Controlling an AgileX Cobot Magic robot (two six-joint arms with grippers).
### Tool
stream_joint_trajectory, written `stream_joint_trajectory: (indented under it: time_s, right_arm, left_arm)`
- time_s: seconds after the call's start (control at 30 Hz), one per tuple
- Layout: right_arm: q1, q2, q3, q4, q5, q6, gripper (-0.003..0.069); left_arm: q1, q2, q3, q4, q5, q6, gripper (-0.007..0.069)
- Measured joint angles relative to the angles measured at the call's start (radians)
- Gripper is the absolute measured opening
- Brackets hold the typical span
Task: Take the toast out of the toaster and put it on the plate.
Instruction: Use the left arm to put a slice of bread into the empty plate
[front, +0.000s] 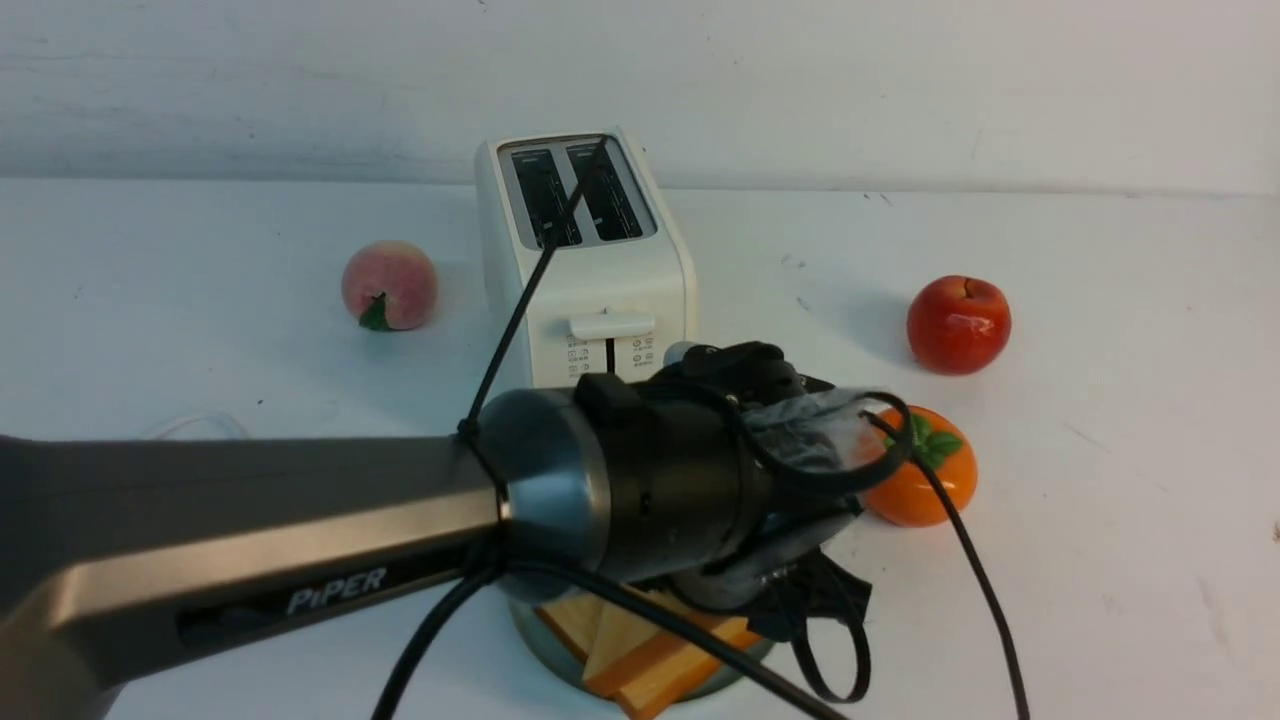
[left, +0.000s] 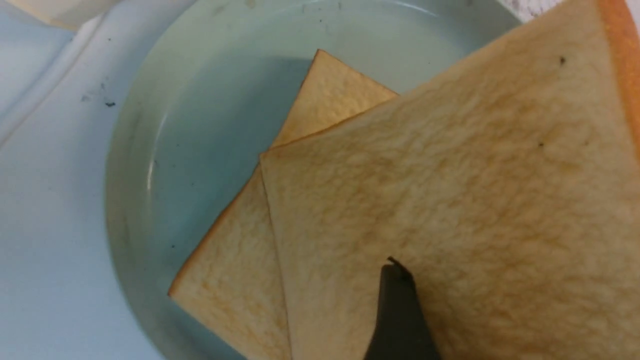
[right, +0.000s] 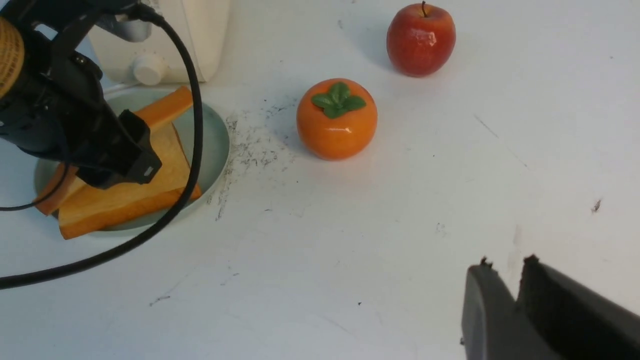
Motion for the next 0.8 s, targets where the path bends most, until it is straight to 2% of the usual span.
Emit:
stream_joint_trajectory:
  time_s: [0.23,0.57,0.8]
  right_arm:
    - [0.000,0.000,0.000,0.000,0.000,0.000,0.0113]
    - [0.000,0.000,0.062,0.004,-0.039,0.000,0.0117]
    - [0.000,0.000,0.066,0.006,-0.055,0.000,0.0117]
  left_arm:
    - [0.000,0.000,0.000,0.000,-0.018,-0.071,0.0445]
    - [0.000,0.016,0.000,-0.001,-0.027,-0.080,0.0452]
    - [0.000,0.018,0.000,-0.006,-0.032,-0.083,0.0529]
